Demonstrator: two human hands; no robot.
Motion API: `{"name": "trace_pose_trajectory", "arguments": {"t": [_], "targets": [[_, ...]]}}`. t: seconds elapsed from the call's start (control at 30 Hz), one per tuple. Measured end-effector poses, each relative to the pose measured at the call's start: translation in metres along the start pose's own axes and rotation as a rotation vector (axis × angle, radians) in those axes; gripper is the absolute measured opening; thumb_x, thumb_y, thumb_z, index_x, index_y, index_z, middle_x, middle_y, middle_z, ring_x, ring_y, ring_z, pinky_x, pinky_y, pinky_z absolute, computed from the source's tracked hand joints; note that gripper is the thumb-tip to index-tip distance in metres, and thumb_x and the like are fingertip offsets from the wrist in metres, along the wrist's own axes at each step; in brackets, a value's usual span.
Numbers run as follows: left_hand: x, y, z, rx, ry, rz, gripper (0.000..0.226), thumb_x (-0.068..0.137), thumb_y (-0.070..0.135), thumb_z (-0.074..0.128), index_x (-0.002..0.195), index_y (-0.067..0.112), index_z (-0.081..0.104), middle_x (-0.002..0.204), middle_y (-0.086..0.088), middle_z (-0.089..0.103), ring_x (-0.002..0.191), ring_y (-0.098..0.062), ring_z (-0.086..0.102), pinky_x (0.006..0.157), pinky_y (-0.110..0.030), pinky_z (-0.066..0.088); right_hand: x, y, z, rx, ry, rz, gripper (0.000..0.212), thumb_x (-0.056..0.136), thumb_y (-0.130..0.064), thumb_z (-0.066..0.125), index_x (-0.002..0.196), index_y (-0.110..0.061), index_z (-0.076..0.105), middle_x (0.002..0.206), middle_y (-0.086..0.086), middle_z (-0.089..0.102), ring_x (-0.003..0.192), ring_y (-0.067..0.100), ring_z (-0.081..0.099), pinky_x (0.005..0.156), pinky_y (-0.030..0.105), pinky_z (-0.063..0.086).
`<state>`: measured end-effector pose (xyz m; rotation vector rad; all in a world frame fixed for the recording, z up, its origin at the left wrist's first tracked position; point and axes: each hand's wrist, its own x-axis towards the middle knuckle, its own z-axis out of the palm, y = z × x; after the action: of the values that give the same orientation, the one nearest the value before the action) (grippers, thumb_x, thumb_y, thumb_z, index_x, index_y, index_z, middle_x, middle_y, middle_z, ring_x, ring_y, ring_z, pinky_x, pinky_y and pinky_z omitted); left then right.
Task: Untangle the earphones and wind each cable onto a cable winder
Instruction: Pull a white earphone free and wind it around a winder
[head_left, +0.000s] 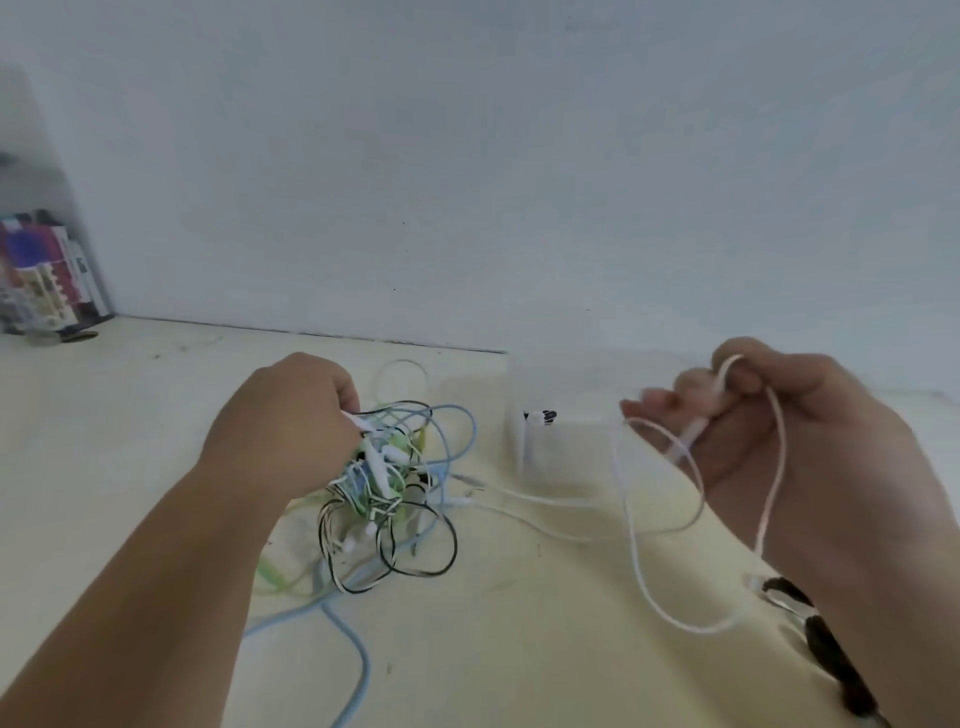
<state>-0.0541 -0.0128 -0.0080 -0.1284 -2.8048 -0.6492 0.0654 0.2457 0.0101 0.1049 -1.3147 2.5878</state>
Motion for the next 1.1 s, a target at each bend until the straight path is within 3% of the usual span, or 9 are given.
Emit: {"name": "trace_pose_trajectory", "arguments": {"t": [0.13,0.3,0.4,0.5,0.63,0.7,0.77,0.93,1.1], "targets": [[0.001,-0.002,0.002,0.069,-0.005,-0.024,0.03,0.078,-0.002,0.056,0.072,0.027,0.059,0.082,0.003,0.059,0.076,-0.023,0.059,0.063,-0.029,0.041,0.002,-0.007,-0.009,-0.277,0.138,0.001,0.025,0.083,-0.012,0.043,0.06,-0.016,0.037,0.05,0.003,0.026,0.043,0.022,0.032,0.078,0.04,0.051],[0.002,-0.001,0.003,0.03,0.001,0.008,0.039,0.07,0.007,0.072,0.097,0.033,0.061,0.106,-0.001,0.045,0.09,-0.025,0.056,0.071,-0.032,0.042,0.0,0.014,-0.012,-1.196,0.01,0.126,0.028,0.086,-0.014,0.057,0.061,-0.002,0.055,0.053,0.005,0.058,0.05,0.024,0.055,0.068,0.041,0.049],[-0.006,0.014,0.002,-0.12,0.092,0.245,0.049,0.066,0.006,0.076,0.105,0.034,0.065,0.114,0.004,0.046,0.105,-0.018,0.05,0.082,-0.027,0.038,-0.001,0.033,-0.011,-1.674,-0.053,0.122,0.048,0.092,-0.042,0.054,0.064,-0.003,0.052,0.054,-0.003,0.042,0.048,0.014,0.036,0.052,0.032,0.032],[-0.022,0.036,0.003,-0.286,0.073,0.463,0.034,0.071,0.002,0.068,0.088,0.032,0.07,0.094,0.014,0.06,0.084,-0.004,0.056,0.074,-0.019,0.044,0.002,0.048,-0.009,-1.875,0.048,0.014,0.057,0.092,-0.053,0.053,0.055,-0.012,0.038,0.054,-0.004,0.04,0.048,0.013,0.036,0.049,0.029,0.027],[-0.031,0.047,0.021,-0.173,-0.142,0.447,0.018,0.082,0.015,0.066,0.082,0.032,0.07,0.07,0.016,0.064,0.063,0.001,0.061,0.065,-0.021,0.051,0.001,0.06,-0.006,-1.776,-0.096,-0.222,0.012,0.084,-0.026,0.068,0.082,-0.03,0.057,0.094,-0.017,0.056,0.085,0.004,0.052,0.073,0.012,0.038],[-0.03,0.046,0.028,-0.078,-0.18,0.458,0.012,0.083,0.02,0.067,0.083,0.032,0.069,0.074,0.017,0.067,0.069,0.001,0.062,0.07,-0.023,0.053,-0.002,0.068,-0.007,-1.737,-0.327,-0.15,0.038,0.083,-0.016,0.063,0.114,-0.036,0.059,0.115,-0.024,0.054,0.108,-0.002,0.047,0.091,0.007,0.034],[-0.028,0.044,0.031,0.006,-0.192,0.444,0.005,0.084,0.027,0.069,0.086,0.031,0.067,0.079,0.016,0.069,0.072,0.0,0.061,0.068,-0.02,0.049,-0.003,0.077,-0.007,-1.765,-0.451,-0.087,0.043,0.088,-0.021,0.058,0.129,-0.034,0.055,0.122,-0.02,0.053,0.117,0.004,0.046,0.098,0.018,0.037],[-0.026,0.038,0.026,0.161,-0.237,0.335,0.034,0.073,0.052,0.077,0.097,0.034,0.063,0.086,0.015,0.066,0.084,-0.005,0.061,0.074,-0.025,0.044,-0.004,0.078,0.002,-1.885,-0.28,-0.027,0.014,0.094,-0.026,0.05,0.101,-0.03,0.061,0.101,-0.009,0.06,0.1,0.015,0.052,0.084,0.029,0.042],[-0.029,0.036,0.025,0.413,-0.314,0.297,0.065,0.06,0.067,0.078,0.114,0.04,0.054,0.105,0.017,0.048,0.107,-0.013,0.045,0.096,-0.032,0.035,0.0,0.077,0.0,-1.951,-0.279,0.003,0.014,0.099,-0.021,0.044,0.088,-0.027,0.051,0.104,-0.005,0.052,0.104,0.02,0.05,0.088,0.032,0.042]]}}
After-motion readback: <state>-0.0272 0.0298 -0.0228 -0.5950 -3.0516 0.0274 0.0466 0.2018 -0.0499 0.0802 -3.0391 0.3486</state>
